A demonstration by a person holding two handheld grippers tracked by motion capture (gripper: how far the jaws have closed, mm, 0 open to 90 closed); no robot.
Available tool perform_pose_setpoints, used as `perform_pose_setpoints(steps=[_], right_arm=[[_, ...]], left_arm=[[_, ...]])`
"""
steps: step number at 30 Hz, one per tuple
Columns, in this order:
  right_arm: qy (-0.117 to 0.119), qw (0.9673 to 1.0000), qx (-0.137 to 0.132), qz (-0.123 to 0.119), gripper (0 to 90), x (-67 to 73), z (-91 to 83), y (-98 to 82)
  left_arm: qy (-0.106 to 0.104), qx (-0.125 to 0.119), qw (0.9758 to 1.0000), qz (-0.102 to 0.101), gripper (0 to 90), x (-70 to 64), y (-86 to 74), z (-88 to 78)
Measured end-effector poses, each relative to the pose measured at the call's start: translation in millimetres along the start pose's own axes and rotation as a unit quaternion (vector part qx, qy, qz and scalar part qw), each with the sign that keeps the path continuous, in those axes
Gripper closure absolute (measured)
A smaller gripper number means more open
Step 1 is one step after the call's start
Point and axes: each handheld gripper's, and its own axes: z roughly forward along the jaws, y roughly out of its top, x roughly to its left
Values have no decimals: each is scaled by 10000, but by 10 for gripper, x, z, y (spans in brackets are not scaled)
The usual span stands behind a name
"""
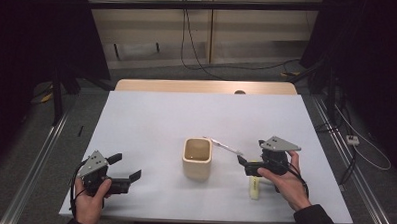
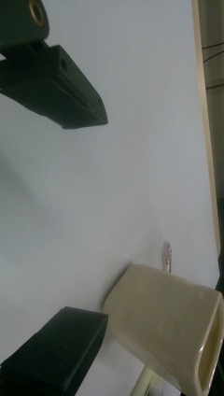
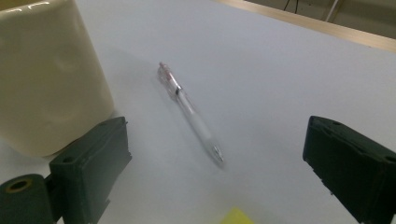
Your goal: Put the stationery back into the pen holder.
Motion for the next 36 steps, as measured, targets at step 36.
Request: perform_pose_setpoints(steps=[36], right_arm=[[784, 9848, 1500, -393, 176, -147, 601, 453]], left_arm=[[-82, 85, 9999, 69, 56, -27, 22, 66]])
